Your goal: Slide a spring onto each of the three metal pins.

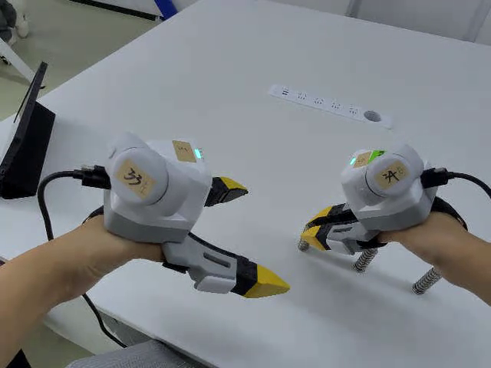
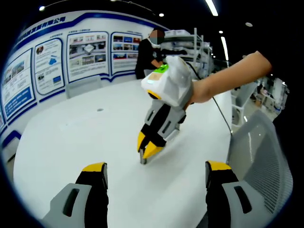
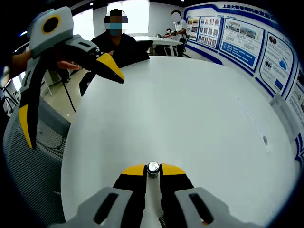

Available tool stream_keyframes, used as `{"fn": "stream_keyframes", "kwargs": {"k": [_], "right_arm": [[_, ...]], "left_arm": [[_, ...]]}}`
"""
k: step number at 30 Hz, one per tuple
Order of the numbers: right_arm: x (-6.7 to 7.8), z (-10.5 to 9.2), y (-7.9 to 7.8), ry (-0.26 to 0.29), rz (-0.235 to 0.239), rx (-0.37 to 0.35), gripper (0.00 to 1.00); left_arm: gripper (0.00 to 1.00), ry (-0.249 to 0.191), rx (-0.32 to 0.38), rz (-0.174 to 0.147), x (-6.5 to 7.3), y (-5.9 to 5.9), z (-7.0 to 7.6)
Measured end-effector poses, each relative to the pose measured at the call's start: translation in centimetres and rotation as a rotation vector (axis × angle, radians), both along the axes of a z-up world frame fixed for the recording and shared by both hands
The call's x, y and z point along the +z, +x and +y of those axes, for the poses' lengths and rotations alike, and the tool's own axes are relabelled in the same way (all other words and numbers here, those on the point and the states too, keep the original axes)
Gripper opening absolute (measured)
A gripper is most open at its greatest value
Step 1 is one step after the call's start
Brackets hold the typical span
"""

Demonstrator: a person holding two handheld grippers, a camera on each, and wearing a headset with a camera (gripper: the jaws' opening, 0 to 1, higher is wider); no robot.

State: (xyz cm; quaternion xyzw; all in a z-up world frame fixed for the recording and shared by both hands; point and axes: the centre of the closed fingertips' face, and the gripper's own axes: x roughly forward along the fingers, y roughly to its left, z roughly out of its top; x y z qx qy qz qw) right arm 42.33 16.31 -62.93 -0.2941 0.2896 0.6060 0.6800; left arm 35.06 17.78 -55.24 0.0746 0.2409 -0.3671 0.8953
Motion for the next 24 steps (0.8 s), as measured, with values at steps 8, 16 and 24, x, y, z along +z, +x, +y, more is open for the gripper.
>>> {"fn": "stream_keyframes", "kwargs": {"k": [8,16,24], "right_arm": [[0.0,-0.1,0.1,0.006,0.003,-0.014,0.12],[0.5,-0.3,0.3,0.031,0.034,-0.045,0.2],[2.7,-1.5,0.4,0.067,0.019,-0.049,0.23]], "left_arm": [[0.86,0.007,-0.009,0.009,-0.1,0.0,-0.3],[0.86,0.002,-0.009,0.011,0.0,-0.2,-0.4],[0.87,0.006,-0.009,0.015,0.1,-0.3,-0.4]]}}
